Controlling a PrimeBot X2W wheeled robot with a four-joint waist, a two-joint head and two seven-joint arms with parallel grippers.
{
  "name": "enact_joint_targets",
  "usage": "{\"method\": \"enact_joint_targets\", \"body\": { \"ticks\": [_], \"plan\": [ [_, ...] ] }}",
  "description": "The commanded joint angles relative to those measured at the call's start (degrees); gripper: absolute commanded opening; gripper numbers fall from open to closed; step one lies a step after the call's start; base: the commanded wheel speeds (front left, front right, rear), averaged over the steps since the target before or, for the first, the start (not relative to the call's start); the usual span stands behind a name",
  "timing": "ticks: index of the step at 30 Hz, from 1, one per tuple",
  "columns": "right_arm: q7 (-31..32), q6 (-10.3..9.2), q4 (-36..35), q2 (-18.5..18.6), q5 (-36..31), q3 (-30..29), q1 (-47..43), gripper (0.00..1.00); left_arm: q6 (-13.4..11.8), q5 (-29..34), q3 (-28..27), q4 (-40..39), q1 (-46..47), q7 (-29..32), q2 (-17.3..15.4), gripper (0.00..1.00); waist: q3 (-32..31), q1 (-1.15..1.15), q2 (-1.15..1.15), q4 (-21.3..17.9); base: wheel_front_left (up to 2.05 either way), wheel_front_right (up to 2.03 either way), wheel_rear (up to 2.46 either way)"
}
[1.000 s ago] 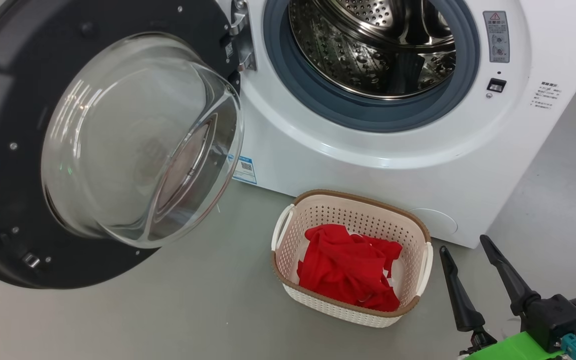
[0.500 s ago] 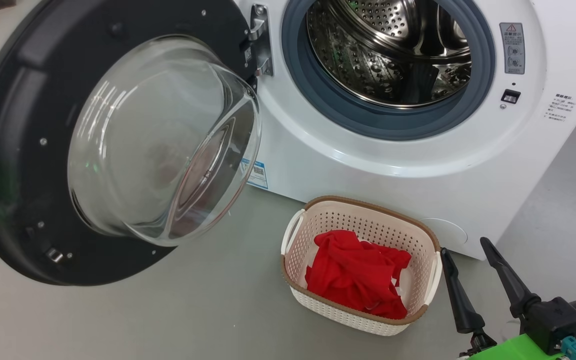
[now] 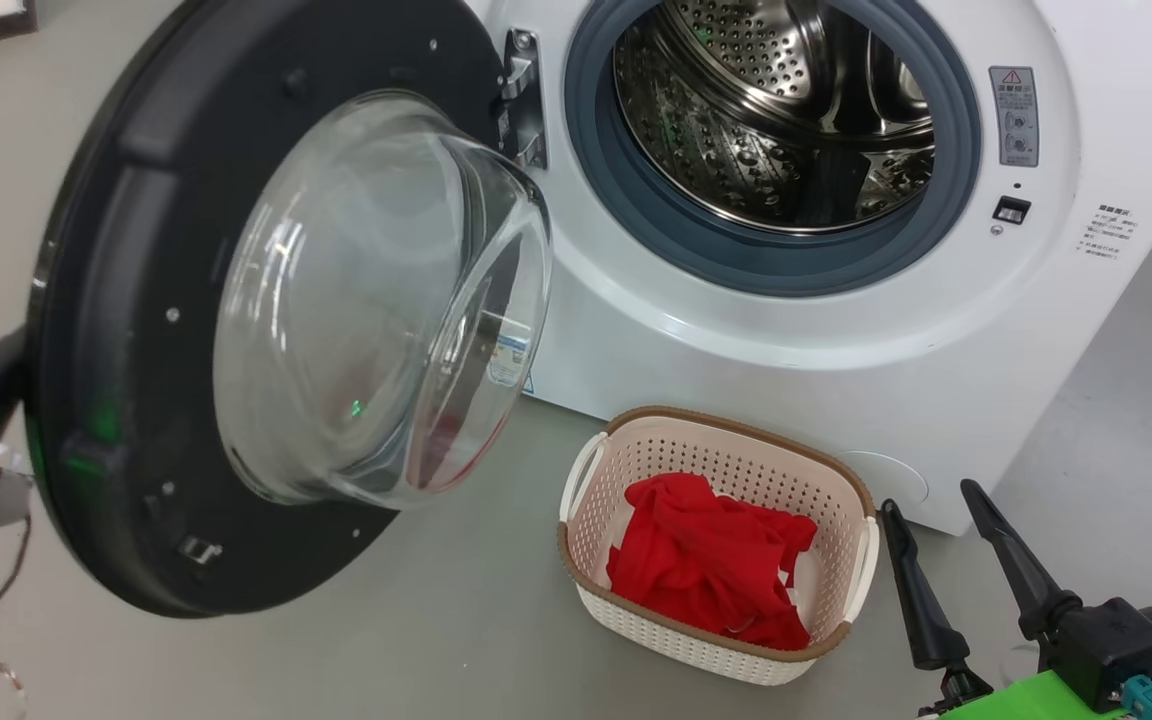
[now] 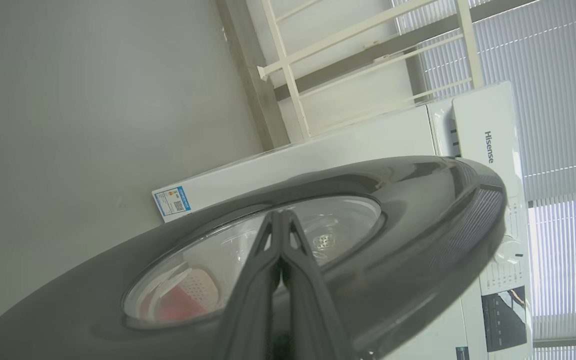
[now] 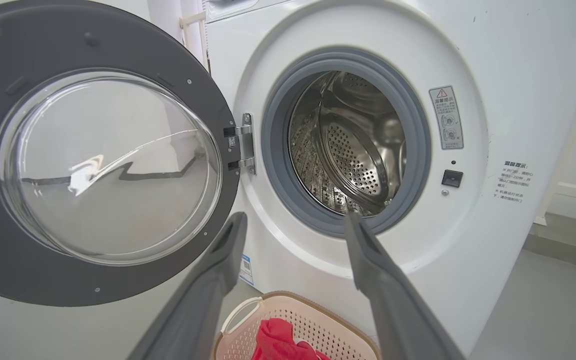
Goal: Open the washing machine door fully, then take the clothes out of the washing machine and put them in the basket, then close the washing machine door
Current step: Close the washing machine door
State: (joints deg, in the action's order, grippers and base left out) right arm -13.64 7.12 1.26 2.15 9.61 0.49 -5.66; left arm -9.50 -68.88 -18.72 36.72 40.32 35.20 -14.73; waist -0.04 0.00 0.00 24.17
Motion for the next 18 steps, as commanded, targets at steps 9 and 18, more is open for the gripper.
{"method": "enact_joint_targets", "body": {
  "ticks": [9,18],
  "plan": [
    [-1.1,0.36,-1.0,0.7,1.0,1.0,1.3,1.00,-0.9,-2.1,0.1,-10.9,-4.3,3.3,2.5,0.00,-0.3,0.00,0.00,0.1,0.00,0.00,0.00],
    [-1.2,0.36,-1.3,0.7,1.0,1.0,1.3,1.00,-1.6,-3.7,1.4,-20.4,-8.8,5.2,7.0,0.00,0.4,0.00,0.00,-0.4,0.00,0.00,0.00]
  ]
}}
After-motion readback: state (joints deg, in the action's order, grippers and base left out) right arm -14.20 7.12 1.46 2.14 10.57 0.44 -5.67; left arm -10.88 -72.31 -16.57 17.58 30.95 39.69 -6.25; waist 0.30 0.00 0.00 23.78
